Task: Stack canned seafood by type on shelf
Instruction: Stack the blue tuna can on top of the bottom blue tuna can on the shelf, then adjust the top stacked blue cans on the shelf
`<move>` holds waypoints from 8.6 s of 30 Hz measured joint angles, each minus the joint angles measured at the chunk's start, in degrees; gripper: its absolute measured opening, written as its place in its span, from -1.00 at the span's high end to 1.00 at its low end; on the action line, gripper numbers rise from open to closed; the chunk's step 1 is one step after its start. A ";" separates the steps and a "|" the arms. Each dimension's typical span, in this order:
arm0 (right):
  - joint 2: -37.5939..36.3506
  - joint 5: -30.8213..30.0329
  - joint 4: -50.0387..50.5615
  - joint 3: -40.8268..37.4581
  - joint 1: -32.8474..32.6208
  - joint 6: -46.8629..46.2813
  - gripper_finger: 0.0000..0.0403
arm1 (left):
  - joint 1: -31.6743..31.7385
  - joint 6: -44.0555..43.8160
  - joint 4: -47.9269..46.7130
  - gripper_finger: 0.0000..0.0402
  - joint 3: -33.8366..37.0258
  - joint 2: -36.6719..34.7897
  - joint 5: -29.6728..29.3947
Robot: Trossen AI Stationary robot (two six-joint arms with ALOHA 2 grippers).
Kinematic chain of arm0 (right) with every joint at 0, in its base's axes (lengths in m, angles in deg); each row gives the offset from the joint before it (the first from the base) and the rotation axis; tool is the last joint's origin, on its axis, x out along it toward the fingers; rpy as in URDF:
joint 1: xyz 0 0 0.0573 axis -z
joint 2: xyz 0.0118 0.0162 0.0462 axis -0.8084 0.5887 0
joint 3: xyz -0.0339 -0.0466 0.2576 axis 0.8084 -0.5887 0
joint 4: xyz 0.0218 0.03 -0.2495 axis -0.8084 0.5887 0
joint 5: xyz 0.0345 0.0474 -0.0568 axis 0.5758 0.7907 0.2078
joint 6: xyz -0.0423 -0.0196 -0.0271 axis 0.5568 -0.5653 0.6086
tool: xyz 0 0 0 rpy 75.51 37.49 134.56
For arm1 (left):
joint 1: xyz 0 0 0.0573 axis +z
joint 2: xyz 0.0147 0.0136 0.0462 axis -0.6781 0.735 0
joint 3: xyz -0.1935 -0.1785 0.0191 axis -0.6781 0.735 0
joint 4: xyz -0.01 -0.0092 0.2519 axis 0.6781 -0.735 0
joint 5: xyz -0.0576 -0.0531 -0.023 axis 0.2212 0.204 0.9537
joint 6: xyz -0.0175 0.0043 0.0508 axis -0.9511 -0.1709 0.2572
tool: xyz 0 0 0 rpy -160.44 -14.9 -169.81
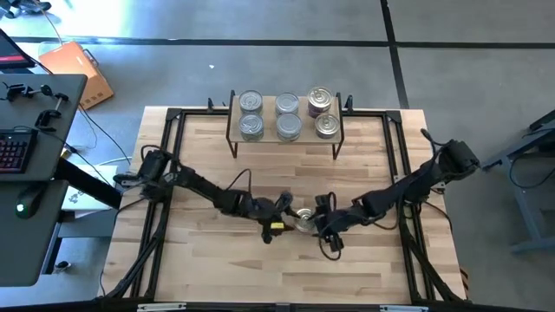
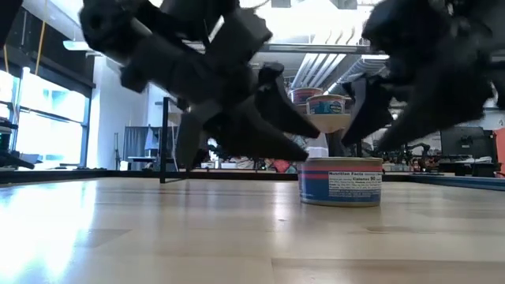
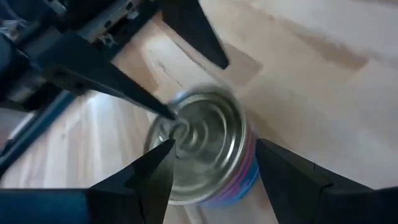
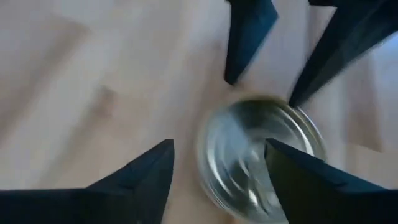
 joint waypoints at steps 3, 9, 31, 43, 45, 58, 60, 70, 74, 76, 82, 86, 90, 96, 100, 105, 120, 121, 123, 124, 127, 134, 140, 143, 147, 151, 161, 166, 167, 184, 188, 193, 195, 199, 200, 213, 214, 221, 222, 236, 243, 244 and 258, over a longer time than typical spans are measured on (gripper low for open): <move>1.45 -7.30 0.48 -0.65 -1.19 2.19 -0.26 | 1.68 0.64 -0.13 -0.06 0.00 1.19 3.46; -0.18 -18.93 7.01 -0.74 -2.38 -0.53 -0.26 | 1.07 -5.29 1.26 -0.06 -0.13 1.65 9.07; 2.25 -19.17 -2.05 -0.92 -2.61 -4.50 -0.26 | 3.65 0.92 -14.30 -0.06 -4.68 1.17 0.35; -4.75 -29.53 13.42 -0.94 -2.76 -13.35 -0.26 | -3.11 -3.24 -13.09 -0.06 -8.41 1.25 -0.09; -5.56 -26.25 12.55 -0.94 -2.70 -13.14 -0.26 | -3.59 -3.24 -13.55 -0.06 -9.27 1.21 -1.80; -1.16 -17.19 2.66 -0.92 -3.07 -8.79 -0.26 | -3.55 -8.42 -24.98 0.00 -9.47 1.02 -4.36; -0.21 -17.20 0.96 -0.92 -3.07 -7.52 -0.26 | -3.29 -8.95 -25.74 0.11 -9.49 0.97 -4.49; 0.59 -21.84 -0.58 -0.92 -5.48 -6.43 -0.26 | -2.67 -8.21 -26.01 0.95 -9.55 0.85 -6.57; 0.58 -22.42 -0.53 -0.92 -6.84 -5.12 -0.26 | -3.00 -7.76 -25.22 0.98 -9.43 0.81 -8.78; 0.59 -22.17 -0.47 -0.92 -7.31 -3.17 -0.26 | -3.00 -7.78 -24.69 0.99 -9.35 0.69 -8.78; 1.05 -20.70 -0.54 -0.92 -7.59 8.23 -0.27 | -2.75 -9.67 -23.07 1.00 -9.16 -0.04 -8.60; 3.39 -21.27 -2.10 -0.92 -7.52 16.31 -0.27 | -2.35 -12.37 -22.47 1.00 -9.11 -0.23 -8.58; 6.42 -22.70 -5.27 -0.92 -7.16 20.18 -0.27 | -1.94 -15.46 -21.18 1.00 -9.11 -0.29 -8.35; 8.57 -29.87 -6.41 -0.90 -7.52 24.53 -0.27 | -1.16 -20.32 -18.65 1.00 -9.13 -0.75 -7.42; 8.70 -30.24 -6.49 -0.90 -7.64 26.91 -0.27 | -0.17 -23.44 -17.19 1.00 -9.18 -0.86 -4.59; 8.70 -28.59 -6.47 -0.90 -6.98 25.49 -0.28 | 1.11 -26.05 -16.21 1.00 -9.18 -0.95 -3.41; 8.70 -30.13 -6.78 -0.92 -4.86 22.82 -0.34 | 1.94 -26.23 -14.12 1.00 -9.25 -1.10 0.03; 8.70 -30.13 -6.84 -0.92 -4.86 22.53 -0.31 | 1.90 -26.23 -14.11 1.00 -9.25 -1.10 -0.06; 8.71 -30.04 -7.04 -0.92 -4.88 21.07 -0.22 | 1.83 -26.23 -14.06 1.00 -9.28 -1.15 -0.09; 8.72 -29.91 -7.11 -0.92 -4.88 20.14 -0.16 | 1.83 -26.23 -14.00 1.00 -9.29 -1.17 -0.13; 8.74 -28.81 -6.96 -0.96 -5.07 17.58 0.06 | 1.94 -26.30 -14.16 1.00 -9.29 -1.17 -0.33; 8.29 -27.66 -6.39 -0.92 -5.47 8.60 0.16 | 1.92 -25.96 -15.19 0.95 -9.50 -1.43 -0.40; 5.78 -27.11 3.16 1.44 -6.66 1.43 0.16 | 1.77 -25.60 -21.80 0.66 -9.38 -4.09 -2.10; 4.52 -27.45 12.75 4.71 -7.33 -2.58 0.16 | 1.57 -25.69 -29.05 0.53 -9.25 -7.09 -6.04; 2.92 -30.01 26.03 10.54 -7.96 -4.30 0.16 | 1.61 -29.91 -36.60 0.47 -9.27 -9.75 -11.03; 1.13 -37.95 39.06 19.21 -7.03 -0.83 0.16 | 1.03 -33.24 -39.31 0.48 -9.19 -9.82 -15.14; -2.43 -49.64 68.12 36.81 8.06 10.88 0.16 | -1.87 -34.67 -27.28 0.55 -1.11 -9.71 -20.49; -4.10 -45.79 67.31 38.45 18.73 19.14 0.16 | -2.52 -34.69 -23.79 0.55 0.91 -9.71 -20.63; -4.13 -44.63 67.15 38.43 20.85 20.32 0.16 | -2.52 -34.69 -23.60 0.55 1.16 -9.71 -20.64; -4.15 -35.61 62.45 38.43 33.87 25.98 -0.11 | -2.49 -34.69 -22.34 0.55 1.86 -9.71 -20.98; -4.15 -31.51 62.48 38.43 33.87 26.28 -0.15 | -2.49 -34.69 -22.35 0.55 1.86 -9.71 -20.96; -4.15 -29.04 62.36 38.43 33.87 27.04 -0.16 | -2.49 -34.69 -22.36 0.55 1.86 -9.71 -20.96; -4.15 -28.96 62.10 38.43 33.87 27.04 -0.16 | -2.49 -34.69 -22.36 0.55 1.86 -9.71 -20.96; -4.15 -28.66 61.83 38.43 33.87 27.04 -0.17 | -2.49 -34.69 -22.36 0.55 1.86 -9.71 -20.94; -4.15 -28.37 61.71 38.43 33.87 27.04 -0.16 | -2.49 -34.69 -22.36 0.55 1.86 -9.71 -20.94; -4.26 -23.96 58.32 38.45 34.50 27.03 -0.05 | -2.49 -34.69 -22.38 0.55 1.86 -9.74 -20.91; -4.27 -23.41 58.23 38.45 34.62 27.01 -0.07 | -2.49 -34.69 -22.38 0.55 1.86 -9.74 -20.89; -4.11 -19.75 58.31 38.27 34.82 26.82 -0.36 | -2.49 -34.69 -22.38 0.55 1.86 -9.74 -20.89; -4.11 -19.44 58.33 38.27 34.86 26.83 -0.40 | -2.49 -34.69 -22.40 0.55 1.86 -9.74 -20.88; -4.07 -27.29 57.79 38.23 34.87 30.92 -0.46 | -2.49 -34.71 -22.39 0.55 1.84 -9.74 -20.86; -4.07 -30.46 57.57 38.23 34.87 31.06 -0.46 | -2.49 -34.71 -22.38 0.55 1.84 -9.74 -20.87; -4.07 -30.74 57.57 38.23 34.87 31.06 -0.46 | -2.49 -34.71 -22.40 0.55 1.84 -9.74 -20.87; -4.07 -18.58 58.30 47.28 38.44 28.15 -0.18 | -3.21 -34.36 -21.12 0.55 1.83 -9.74 -20.85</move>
